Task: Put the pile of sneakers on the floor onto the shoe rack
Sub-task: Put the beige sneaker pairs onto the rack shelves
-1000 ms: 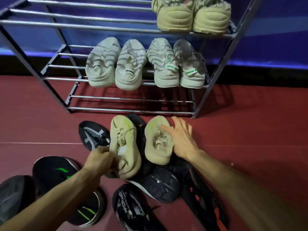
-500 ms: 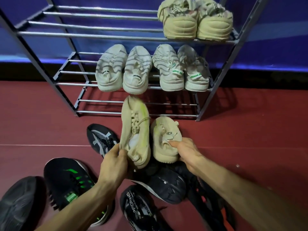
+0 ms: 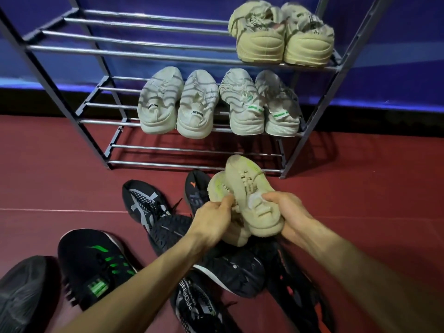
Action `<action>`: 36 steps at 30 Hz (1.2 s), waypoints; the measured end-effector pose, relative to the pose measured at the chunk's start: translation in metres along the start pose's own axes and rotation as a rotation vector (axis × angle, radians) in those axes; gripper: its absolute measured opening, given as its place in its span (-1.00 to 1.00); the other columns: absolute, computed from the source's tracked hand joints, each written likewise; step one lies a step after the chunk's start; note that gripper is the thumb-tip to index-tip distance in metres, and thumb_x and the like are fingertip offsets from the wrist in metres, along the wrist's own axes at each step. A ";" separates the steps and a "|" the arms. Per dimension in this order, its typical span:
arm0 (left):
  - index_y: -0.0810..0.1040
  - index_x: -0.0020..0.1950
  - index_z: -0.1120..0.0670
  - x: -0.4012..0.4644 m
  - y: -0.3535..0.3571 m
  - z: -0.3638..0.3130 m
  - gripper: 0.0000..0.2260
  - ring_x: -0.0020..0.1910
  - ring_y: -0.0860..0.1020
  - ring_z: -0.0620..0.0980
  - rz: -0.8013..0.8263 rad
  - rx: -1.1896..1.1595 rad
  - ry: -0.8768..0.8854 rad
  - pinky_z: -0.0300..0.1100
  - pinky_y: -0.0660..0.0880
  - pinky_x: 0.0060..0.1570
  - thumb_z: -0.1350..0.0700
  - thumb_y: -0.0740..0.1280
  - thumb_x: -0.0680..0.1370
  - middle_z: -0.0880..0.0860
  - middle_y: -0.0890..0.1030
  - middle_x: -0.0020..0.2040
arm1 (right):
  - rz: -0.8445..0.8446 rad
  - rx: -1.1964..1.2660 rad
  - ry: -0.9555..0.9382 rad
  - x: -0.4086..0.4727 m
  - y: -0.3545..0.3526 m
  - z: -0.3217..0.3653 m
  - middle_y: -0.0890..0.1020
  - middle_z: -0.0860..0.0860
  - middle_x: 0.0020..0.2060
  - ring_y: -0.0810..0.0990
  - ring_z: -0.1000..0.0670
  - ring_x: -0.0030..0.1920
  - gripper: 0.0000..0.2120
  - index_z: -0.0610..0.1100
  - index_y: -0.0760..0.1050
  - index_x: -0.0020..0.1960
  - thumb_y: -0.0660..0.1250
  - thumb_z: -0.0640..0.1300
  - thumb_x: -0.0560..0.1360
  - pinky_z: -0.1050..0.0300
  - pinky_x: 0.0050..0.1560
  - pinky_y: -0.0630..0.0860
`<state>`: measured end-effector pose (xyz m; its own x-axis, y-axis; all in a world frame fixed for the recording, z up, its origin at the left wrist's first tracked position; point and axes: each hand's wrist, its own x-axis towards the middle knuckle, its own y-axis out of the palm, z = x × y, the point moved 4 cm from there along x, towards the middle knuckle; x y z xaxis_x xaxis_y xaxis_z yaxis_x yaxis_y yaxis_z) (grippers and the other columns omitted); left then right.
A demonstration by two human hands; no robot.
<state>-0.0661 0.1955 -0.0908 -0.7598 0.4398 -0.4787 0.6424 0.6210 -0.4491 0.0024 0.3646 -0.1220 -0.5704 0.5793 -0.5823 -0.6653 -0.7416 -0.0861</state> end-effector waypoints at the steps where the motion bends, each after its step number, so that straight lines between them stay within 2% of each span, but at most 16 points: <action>1: 0.56 0.01 0.04 0.000 0.001 0.002 -0.64 0.05 0.58 0.22 -0.037 0.097 -0.006 0.01 0.52 0.09 -0.16 0.10 0.55 0.16 0.61 0.10 | -0.046 0.039 0.024 0.002 -0.009 -0.004 0.69 -0.25 -0.08 0.68 -0.24 0.00 -0.80 -0.27 0.63 -0.01 0.38 -0.16 0.44 -0.20 0.14 0.58; 3: 0.36 0.17 0.08 0.000 0.009 0.006 -0.66 0.15 0.51 0.28 -0.093 0.332 -0.034 0.03 0.45 0.12 -0.11 0.18 0.52 0.20 0.49 0.17 | -0.066 0.120 0.077 0.004 -0.019 -0.012 0.68 -0.27 -0.03 0.67 -0.26 0.03 -0.73 -0.25 0.60 0.11 0.38 -0.11 0.47 -0.25 0.14 0.57; 6: 0.25 0.16 0.15 0.003 0.019 0.005 -0.66 0.16 0.50 0.31 -0.161 0.372 -0.023 0.06 0.41 0.06 0.00 0.23 0.51 0.22 0.48 0.18 | -0.036 0.165 0.098 0.007 -0.020 -0.014 0.67 -0.26 0.00 0.67 -0.22 0.03 -0.73 -0.20 0.57 0.19 0.30 -0.07 0.57 -0.21 0.17 0.56; 11: 0.30 0.01 0.13 0.002 0.000 0.006 -0.83 0.06 0.54 0.32 -0.345 0.294 0.095 0.02 0.41 -0.05 0.11 0.24 0.52 0.25 0.57 0.10 | -0.032 0.150 0.037 0.028 -0.009 0.021 0.64 -0.11 -0.21 0.63 -0.06 -0.23 -0.84 -0.11 0.54 -0.02 0.22 -0.08 0.62 -0.03 -0.04 0.60; 14: 0.38 0.06 0.16 -0.003 -0.026 0.001 -0.84 -0.01 0.56 0.31 -0.481 0.307 0.203 0.03 0.42 -0.08 0.13 0.21 0.53 0.25 0.60 0.04 | -0.067 0.063 -0.030 0.058 0.000 0.047 0.67 -0.15 -0.05 0.67 -0.13 -0.06 -0.76 -0.17 0.56 0.08 0.29 -0.02 0.57 -0.10 0.11 0.60; 17: 0.36 0.00 0.11 -0.001 -0.041 -0.012 -0.89 -0.07 0.54 0.31 -0.522 0.331 0.269 0.02 0.38 -0.13 0.11 0.19 0.52 0.22 0.61 -0.03 | -0.068 0.059 -0.100 0.106 0.006 0.063 0.61 -0.14 0.21 0.62 -0.11 0.17 -0.36 -0.19 0.49 0.26 0.40 0.23 0.35 -0.09 0.27 0.51; 18: 0.34 -0.02 0.08 -0.002 -0.042 -0.016 -0.91 -0.09 0.53 0.29 -0.516 0.345 0.290 0.00 0.37 -0.15 0.09 0.17 0.51 0.19 0.60 -0.05 | -0.071 0.012 -0.120 0.110 0.009 0.067 0.59 -0.13 0.26 0.59 -0.10 0.20 -0.26 -0.19 0.46 0.26 0.41 0.29 0.28 -0.06 0.30 0.49; 19: 0.32 -0.04 0.05 -0.005 -0.042 -0.019 -0.91 -0.11 0.52 0.27 -0.507 0.361 0.314 0.00 0.36 -0.16 0.06 0.14 0.50 0.15 0.59 -0.08 | -0.119 -0.113 -0.150 0.107 0.010 0.069 0.57 -0.14 0.27 0.57 -0.13 0.22 -0.27 -0.22 0.44 0.25 0.41 0.29 0.30 -0.03 0.31 0.47; 21: 0.31 -0.05 0.02 -0.018 -0.047 -0.020 -0.92 -0.14 0.51 0.22 -0.501 0.354 0.354 -0.01 0.39 -0.17 0.06 0.14 0.49 0.08 0.55 -0.12 | -0.316 -0.553 -0.279 0.101 0.010 0.065 0.48 -0.27 0.26 0.50 -0.25 0.24 -0.41 -0.30 0.38 0.29 0.34 0.12 0.47 0.00 0.26 0.44; 23: 0.32 -0.05 0.01 -0.023 -0.053 -0.023 -0.93 -0.18 0.49 0.15 -0.532 0.287 0.382 -0.06 0.36 -0.19 0.14 0.18 0.51 0.02 0.52 -0.14 | -0.484 -0.858 -0.567 0.085 0.015 0.055 0.41 -0.31 0.19 0.47 -0.33 0.18 -0.52 -0.26 0.36 0.30 0.30 -0.01 0.50 -0.07 0.18 0.42; 25: 0.30 -0.04 0.02 -0.013 -0.054 -0.028 -0.89 -0.15 0.48 0.17 -0.561 0.250 0.363 -0.06 0.32 -0.17 0.19 0.19 0.52 0.03 0.50 -0.11 | -0.412 -1.087 -0.733 0.080 0.028 0.037 0.36 -0.26 0.21 0.41 -0.31 0.19 -0.51 -0.14 0.36 0.30 0.35 0.00 0.44 -0.13 0.17 0.44; 28: 0.26 -0.02 0.07 0.033 -0.044 -0.039 -0.92 -0.01 0.49 0.33 -0.568 0.319 0.268 0.02 0.29 -0.11 0.21 0.13 0.54 0.17 0.48 0.03 | -0.307 -1.267 -0.631 0.098 0.029 0.030 0.26 -0.23 0.32 0.34 -0.28 0.29 -0.62 -0.09 0.37 0.29 0.31 -0.05 0.51 -0.15 0.19 0.42; 30: 0.29 0.07 0.14 0.064 -0.032 -0.048 -0.88 0.04 0.49 0.40 -0.573 0.424 0.268 0.08 0.29 -0.12 0.24 0.13 0.54 0.22 0.44 0.14 | -0.321 -1.285 -0.568 0.106 0.020 0.038 0.31 -0.21 0.30 0.40 -0.28 0.25 -0.71 -0.12 0.41 0.28 0.22 -0.07 0.59 -0.11 0.13 0.46; 32: 0.29 0.20 0.21 0.092 -0.022 -0.050 -0.75 0.06 0.50 0.42 -0.578 0.488 0.263 0.13 0.32 -0.12 0.30 0.14 0.53 0.25 0.42 0.19 | -0.318 -1.343 -0.563 0.112 0.014 0.042 0.37 -0.19 0.26 0.43 -0.27 0.22 -0.72 -0.12 0.43 0.28 0.22 -0.11 0.59 -0.08 0.08 0.49; 34: 0.27 0.32 0.25 0.122 -0.011 -0.046 -0.63 0.10 0.48 0.43 -0.466 0.520 0.274 0.18 0.38 0.02 0.31 0.17 0.52 0.32 0.40 0.22 | -0.305 -1.351 -0.543 0.117 0.010 0.045 0.42 -0.19 0.23 0.45 -0.26 0.22 -0.73 -0.12 0.46 0.26 0.26 -0.17 0.57 -0.06 0.07 0.49; 36: 0.29 0.39 0.26 0.144 0.002 -0.042 -0.59 0.18 0.43 0.42 -0.275 0.607 0.324 0.15 0.36 0.17 0.26 0.15 0.53 0.37 0.37 0.28 | -0.283 -1.354 -0.521 0.121 0.009 0.049 0.44 -0.21 0.23 0.45 -0.28 0.23 -0.72 -0.15 0.48 0.27 0.27 -0.17 0.57 -0.06 0.10 0.49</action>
<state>-0.1784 0.2871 -0.1294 -0.8323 0.5479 -0.0837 0.2947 0.3096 -0.9040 -0.0965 0.4449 -0.1534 -0.8009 0.5915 -0.0933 -0.0027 -0.1594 -0.9872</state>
